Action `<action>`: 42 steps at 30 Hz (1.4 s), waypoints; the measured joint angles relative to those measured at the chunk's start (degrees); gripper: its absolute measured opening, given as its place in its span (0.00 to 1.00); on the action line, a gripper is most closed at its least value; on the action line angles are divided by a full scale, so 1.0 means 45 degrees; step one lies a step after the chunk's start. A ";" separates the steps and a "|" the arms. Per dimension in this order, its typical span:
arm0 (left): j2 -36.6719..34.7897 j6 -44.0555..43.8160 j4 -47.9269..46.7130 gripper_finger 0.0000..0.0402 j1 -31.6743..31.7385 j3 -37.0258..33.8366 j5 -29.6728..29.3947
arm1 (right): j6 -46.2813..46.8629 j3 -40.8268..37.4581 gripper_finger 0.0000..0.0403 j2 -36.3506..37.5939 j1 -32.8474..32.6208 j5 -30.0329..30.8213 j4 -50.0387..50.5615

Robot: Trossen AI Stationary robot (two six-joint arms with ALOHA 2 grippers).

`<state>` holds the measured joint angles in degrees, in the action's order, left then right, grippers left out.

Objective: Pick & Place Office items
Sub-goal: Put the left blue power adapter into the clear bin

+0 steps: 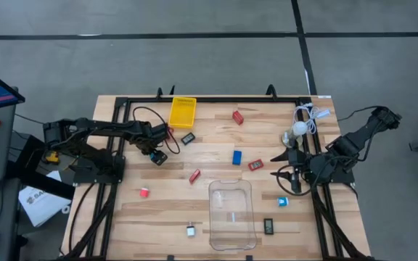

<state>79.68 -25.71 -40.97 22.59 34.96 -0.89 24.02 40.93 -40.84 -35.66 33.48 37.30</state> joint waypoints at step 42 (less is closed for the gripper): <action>-0.0005 0.0977 0.0361 0.35 -0.0463 0.0005 0.0306 | 0.0134 0.0000 0.55 0.0006 0.0000 -0.0001 0.0155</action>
<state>79.66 -21.32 -39.35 20.51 34.98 0.49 24.62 40.93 -40.82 -35.66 33.47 38.00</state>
